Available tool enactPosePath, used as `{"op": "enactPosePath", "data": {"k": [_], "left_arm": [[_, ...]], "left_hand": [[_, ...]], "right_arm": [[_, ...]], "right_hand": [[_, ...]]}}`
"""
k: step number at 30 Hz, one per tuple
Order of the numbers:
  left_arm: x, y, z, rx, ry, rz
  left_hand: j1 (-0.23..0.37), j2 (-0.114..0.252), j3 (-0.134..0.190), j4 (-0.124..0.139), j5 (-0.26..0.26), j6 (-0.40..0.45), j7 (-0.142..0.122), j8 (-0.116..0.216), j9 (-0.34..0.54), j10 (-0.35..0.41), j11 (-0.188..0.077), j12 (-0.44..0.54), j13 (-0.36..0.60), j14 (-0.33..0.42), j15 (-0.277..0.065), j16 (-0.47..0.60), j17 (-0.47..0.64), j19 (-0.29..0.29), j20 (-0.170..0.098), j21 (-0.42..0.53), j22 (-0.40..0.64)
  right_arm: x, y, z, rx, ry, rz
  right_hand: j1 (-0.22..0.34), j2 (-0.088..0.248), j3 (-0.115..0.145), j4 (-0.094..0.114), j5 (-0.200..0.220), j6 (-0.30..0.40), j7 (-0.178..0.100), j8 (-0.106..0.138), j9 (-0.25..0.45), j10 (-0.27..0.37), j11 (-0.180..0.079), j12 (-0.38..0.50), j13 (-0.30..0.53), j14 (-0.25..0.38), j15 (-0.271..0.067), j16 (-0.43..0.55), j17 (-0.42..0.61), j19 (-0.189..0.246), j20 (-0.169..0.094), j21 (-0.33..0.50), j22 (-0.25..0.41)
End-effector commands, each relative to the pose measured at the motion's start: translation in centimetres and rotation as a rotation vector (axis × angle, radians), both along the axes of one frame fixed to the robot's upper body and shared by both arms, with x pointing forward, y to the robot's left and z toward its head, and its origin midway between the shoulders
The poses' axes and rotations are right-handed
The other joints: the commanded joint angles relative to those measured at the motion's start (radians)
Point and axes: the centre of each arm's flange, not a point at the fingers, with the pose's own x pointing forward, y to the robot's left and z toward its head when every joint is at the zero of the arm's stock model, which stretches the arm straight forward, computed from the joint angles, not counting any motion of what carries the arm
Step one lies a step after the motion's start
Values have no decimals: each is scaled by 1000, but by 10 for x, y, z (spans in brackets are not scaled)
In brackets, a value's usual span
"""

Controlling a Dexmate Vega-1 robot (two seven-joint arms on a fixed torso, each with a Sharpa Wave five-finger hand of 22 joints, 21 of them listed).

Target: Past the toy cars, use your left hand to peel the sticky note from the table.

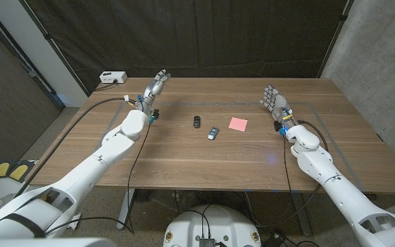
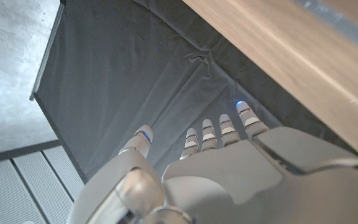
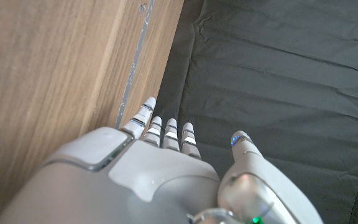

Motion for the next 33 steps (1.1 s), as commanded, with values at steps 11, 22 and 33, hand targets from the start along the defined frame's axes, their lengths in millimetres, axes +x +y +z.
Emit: {"op": "enactPosePath", "data": {"k": [11,22,33], "left_arm": [[-4,-42,48,227,-117,-16],[-14,-73,69,371,-163,-77],[-19,-97,80,501,-188,-69]], "left_hand": [[22,-3,4,-23,-5,26,-12,7,4,26,-5,8,5,40,-2,4,6,19,25,10,4],[28,-9,3,-33,-8,37,-12,6,5,37,-8,8,6,51,-8,2,7,22,27,9,5],[32,-13,3,-41,-9,42,-14,4,5,41,-15,6,6,61,-11,0,7,17,29,5,5]], "right_arm": [[-13,-7,3,-10,-9,-24],[-22,-12,-3,1,-16,-37],[-30,-15,-9,7,-19,-43]], "right_hand": [[21,11,12,-14,-2,28,-3,7,6,28,15,10,5,29,21,13,2,15,28,-6,3],[28,14,15,-20,-4,35,-5,7,6,35,18,11,6,33,23,14,2,16,30,-10,4],[33,16,18,-23,-5,38,-5,6,6,38,20,10,6,35,25,14,3,18,30,-13,4]]}}
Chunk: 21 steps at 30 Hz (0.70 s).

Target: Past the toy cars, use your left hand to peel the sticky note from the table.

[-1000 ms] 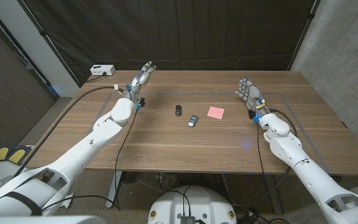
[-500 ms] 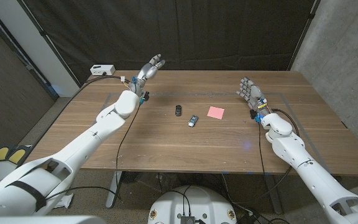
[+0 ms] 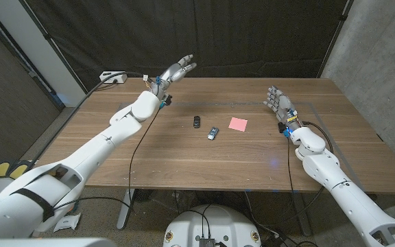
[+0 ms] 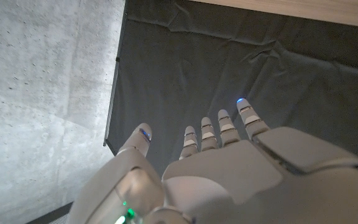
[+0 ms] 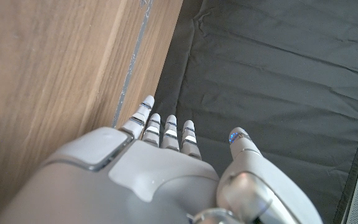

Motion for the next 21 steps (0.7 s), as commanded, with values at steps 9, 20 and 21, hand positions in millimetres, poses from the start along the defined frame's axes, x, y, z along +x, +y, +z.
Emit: {"op": "enactPosePath", "data": {"k": [9,20,21], "left_arm": [[-8,-45,15,222,-46,-16],[-17,-64,22,367,-69,-13],[-17,-66,21,374,-72,-14]], "left_hand": [[22,5,7,-18,-2,19,0,4,6,18,-4,1,2,9,-1,-3,2,-1,11,3,5],[40,4,12,-40,-4,63,10,14,9,42,3,5,4,10,-4,-11,3,-6,12,-3,5],[41,4,12,-41,-4,64,10,14,9,44,2,5,4,10,-4,-12,3,-7,13,-3,5]], "right_arm": [[-15,-4,-10,11,-9,-10],[-25,-7,-10,8,-40,-37],[-26,-7,-10,13,-39,-40]], "right_hand": [[19,0,5,-11,-2,11,-1,6,1,6,-2,2,3,7,0,8,4,10,6,-7,4],[29,1,9,-19,-4,17,2,4,2,10,0,0,3,14,-19,10,5,26,-13,-8,4],[29,1,9,-20,-4,18,2,4,2,11,1,0,3,14,-16,10,5,27,-13,-9,4]]}}
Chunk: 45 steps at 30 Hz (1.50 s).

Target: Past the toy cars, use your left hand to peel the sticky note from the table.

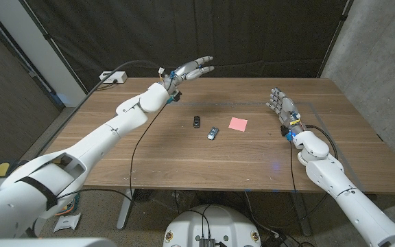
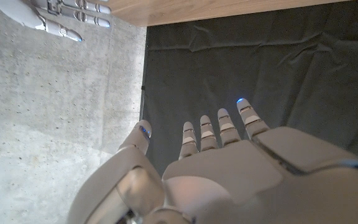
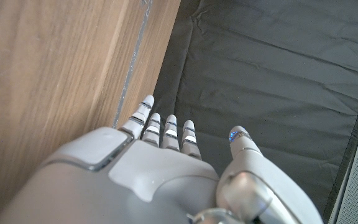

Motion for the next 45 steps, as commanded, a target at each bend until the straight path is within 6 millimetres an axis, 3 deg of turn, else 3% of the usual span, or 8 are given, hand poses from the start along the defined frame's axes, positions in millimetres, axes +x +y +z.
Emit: {"op": "enactPosePath", "data": {"k": [1,13,19,24,38,45], "left_arm": [[-7,-21,6,136,-23,-2],[-10,-42,-1,238,-19,-25],[-15,-54,-4,315,-31,-20],[-17,-62,-7,367,-22,-26],[-18,-78,-17,481,-21,-10],[-16,-81,-20,528,-23,16]], "left_hand": [[14,2,4,-11,-1,10,-1,6,4,13,-2,6,4,5,1,-5,3,-3,8,-3,5],[31,-12,3,-39,-4,47,8,14,8,35,-6,9,8,14,-5,-7,4,-5,10,-9,5],[40,-18,3,-52,-4,57,2,14,9,46,-5,12,11,16,-10,-7,4,-11,11,-14,5],[55,-30,1,-73,-4,11,-13,-7,11,22,-8,1,16,22,-14,-7,6,-11,9,-19,5],[59,-46,-10,-87,-4,19,-11,-4,12,48,-9,11,24,30,-20,-5,8,-3,7,-21,5],[58,-68,-24,-97,-1,28,-7,-1,12,68,-14,20,32,88,-43,15,13,24,-6,-14,7]], "right_arm": [[-10,-4,-1,2,-22,-25],[-19,-12,-8,40,-39,-46],[-21,-15,-10,48,-45,-52],[-24,-17,-12,53,-50,-56],[-29,-21,-14,65,-57,-73],[-28,-20,-14,57,-55,-72]], "right_hand": [[12,3,5,-7,-1,9,-2,4,2,6,7,0,3,1,6,10,5,5,-1,0,5],[16,4,6,-11,-2,14,-2,3,2,12,8,1,3,2,11,10,6,4,9,-5,5],[17,4,6,-12,-2,16,-4,3,2,14,8,1,4,3,15,10,7,3,12,-8,5],[17,3,6,-12,-3,17,-4,2,2,16,11,1,4,1,15,10,8,2,12,-10,5],[17,3,5,-13,-3,20,-5,1,2,20,12,0,4,-1,17,8,9,0,13,-16,5],[18,2,5,-14,-3,22,-5,1,2,21,12,0,4,-3,18,8,10,0,12,-18,5]]}}
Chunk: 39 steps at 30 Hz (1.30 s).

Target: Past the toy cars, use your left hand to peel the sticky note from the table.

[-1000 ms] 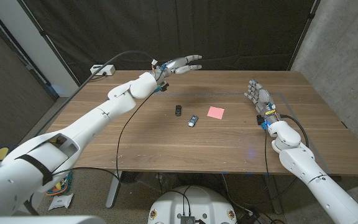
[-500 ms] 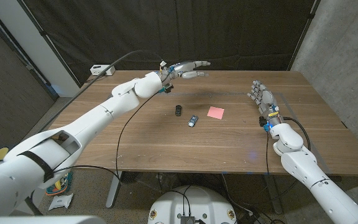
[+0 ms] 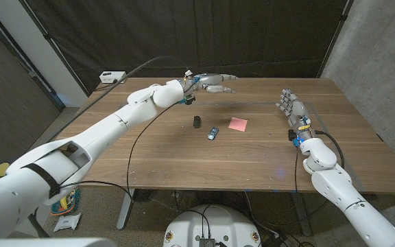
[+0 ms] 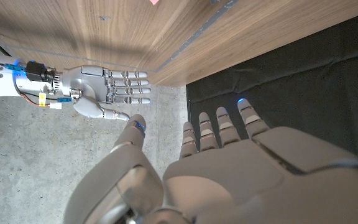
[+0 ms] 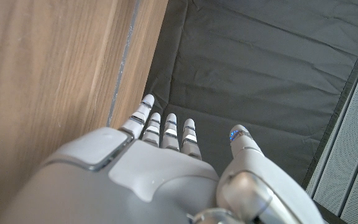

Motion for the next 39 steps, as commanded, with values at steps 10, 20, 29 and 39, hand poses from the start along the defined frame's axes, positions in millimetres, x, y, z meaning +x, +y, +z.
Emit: {"op": "enactPosePath", "data": {"k": [10,20,29,39], "left_arm": [[2,-16,-8,213,-4,87],[-2,-25,-10,322,-65,141],[-6,-33,-13,385,-118,158],[-9,-41,-17,437,-174,171]], "left_hand": [[25,-16,0,-22,8,18,9,11,2,18,-2,7,8,24,-4,7,5,23,4,6,3],[36,-56,-17,-34,11,34,20,16,2,41,-9,15,13,30,-11,7,6,34,-2,6,2],[82,-87,-22,-48,22,88,15,36,2,70,-33,24,17,47,-25,9,6,55,-17,8,1],[210,-136,-33,-48,46,184,10,55,3,147,-72,45,23,134,-77,30,8,111,-52,22,5]], "right_arm": [[-2,1,-1,-2,-5,-8],[0,1,-6,12,1,-6],[0,0,-9,21,-1,-4],[-1,-1,-10,25,-4,-3]], "right_hand": [[10,2,3,-8,-4,8,-2,0,2,4,2,-1,4,-4,12,-1,6,-5,3,-6,5],[10,4,3,-8,-4,9,-2,-1,2,5,1,-2,4,-3,13,-1,7,-5,4,-10,6],[10,4,3,-8,-4,9,-2,-2,3,4,1,-3,4,-3,14,-1,7,-4,5,-12,6],[10,3,2,-8,-4,10,-1,-3,3,5,1,-3,4,-2,15,0,8,-2,6,-15,6]]}}
